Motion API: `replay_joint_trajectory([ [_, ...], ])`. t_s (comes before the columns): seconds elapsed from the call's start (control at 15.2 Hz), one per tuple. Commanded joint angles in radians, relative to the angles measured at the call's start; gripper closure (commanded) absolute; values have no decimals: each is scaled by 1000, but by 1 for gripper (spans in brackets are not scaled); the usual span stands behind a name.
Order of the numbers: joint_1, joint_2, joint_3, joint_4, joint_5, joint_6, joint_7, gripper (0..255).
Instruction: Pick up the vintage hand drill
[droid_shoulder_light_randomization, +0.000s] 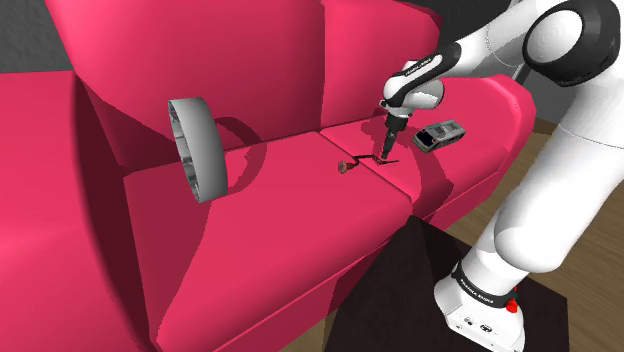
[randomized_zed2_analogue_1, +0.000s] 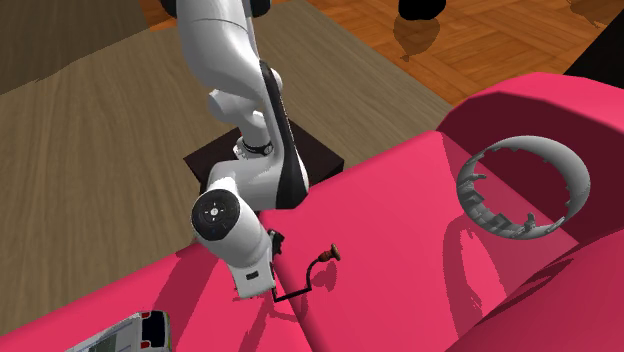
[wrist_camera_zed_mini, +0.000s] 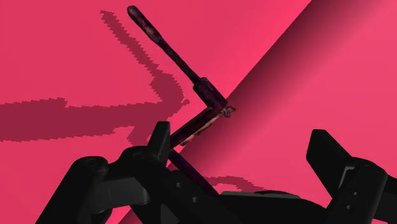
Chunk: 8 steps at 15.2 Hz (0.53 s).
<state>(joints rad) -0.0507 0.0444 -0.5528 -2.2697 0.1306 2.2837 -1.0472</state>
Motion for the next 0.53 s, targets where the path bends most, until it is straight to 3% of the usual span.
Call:
replay_joint_trajectory([
  [0.0,-10,45,-4,24,33,10,-44,0],
  [0.46,-22,126,12,-1,107,99,-101,0],
])
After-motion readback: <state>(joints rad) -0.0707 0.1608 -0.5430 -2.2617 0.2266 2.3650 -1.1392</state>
